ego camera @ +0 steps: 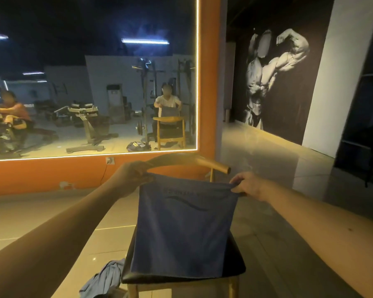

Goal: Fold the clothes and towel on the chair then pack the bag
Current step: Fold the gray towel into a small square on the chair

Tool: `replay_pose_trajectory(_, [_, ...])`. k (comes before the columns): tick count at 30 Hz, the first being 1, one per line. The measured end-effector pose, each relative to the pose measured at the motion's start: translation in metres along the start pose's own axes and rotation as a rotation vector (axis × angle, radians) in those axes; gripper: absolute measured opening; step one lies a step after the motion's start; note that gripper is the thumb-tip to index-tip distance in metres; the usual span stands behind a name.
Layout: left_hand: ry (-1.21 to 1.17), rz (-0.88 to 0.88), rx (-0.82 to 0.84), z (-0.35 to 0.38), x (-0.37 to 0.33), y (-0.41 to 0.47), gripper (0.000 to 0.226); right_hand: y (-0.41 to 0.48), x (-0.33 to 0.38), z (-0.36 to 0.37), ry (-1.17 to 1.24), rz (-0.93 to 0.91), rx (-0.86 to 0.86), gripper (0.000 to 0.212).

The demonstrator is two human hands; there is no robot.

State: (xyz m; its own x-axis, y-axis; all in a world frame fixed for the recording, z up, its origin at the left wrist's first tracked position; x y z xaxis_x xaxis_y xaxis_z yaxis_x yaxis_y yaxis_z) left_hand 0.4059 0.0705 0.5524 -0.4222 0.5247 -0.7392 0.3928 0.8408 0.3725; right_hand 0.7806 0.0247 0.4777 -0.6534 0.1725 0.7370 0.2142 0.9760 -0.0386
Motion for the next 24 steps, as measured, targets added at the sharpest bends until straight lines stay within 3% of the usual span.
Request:
replay_pose_trajectory(7, [0.133,-0.235,0.129,-0.01,0.019,-0.009,0.022,-0.02,0.009,-0.012,-0.008,-0.09,0.054,0.022])
replay_pose_trajectory(15, [0.038,-0.271,0.127,-0.016,0.018,-0.009,0.011,-0.028,0.022,-0.015,0.239,-0.122,0.059,0.01])
replay_pose_trajectory(20, [-0.034,-0.259,0.132,-0.014,0.023,-0.006,0.008,-0.024,0.026,-0.027,-0.064,-0.172,-0.125,0.015])
replay_pose_trajectory(24, [-0.05,-0.227,0.139,-0.01,0.029,-0.003,0.005,-0.011,0.026,-0.029,-0.143,-0.183,-0.184,0.019])
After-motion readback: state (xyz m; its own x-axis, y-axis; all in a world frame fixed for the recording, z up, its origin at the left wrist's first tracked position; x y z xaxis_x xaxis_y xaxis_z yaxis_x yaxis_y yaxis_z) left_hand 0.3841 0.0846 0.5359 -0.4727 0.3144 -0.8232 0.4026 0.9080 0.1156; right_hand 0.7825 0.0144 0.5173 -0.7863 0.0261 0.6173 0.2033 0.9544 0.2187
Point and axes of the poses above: each hand's wrist, its own y-axis towards the middle knuckle, its own z-axis out of the palm, x = y × z, the point moved 7 cm from there along y, towards the middle knuckle, and after that the axes turned 13 degrees about -y, right-handed, at the moved point
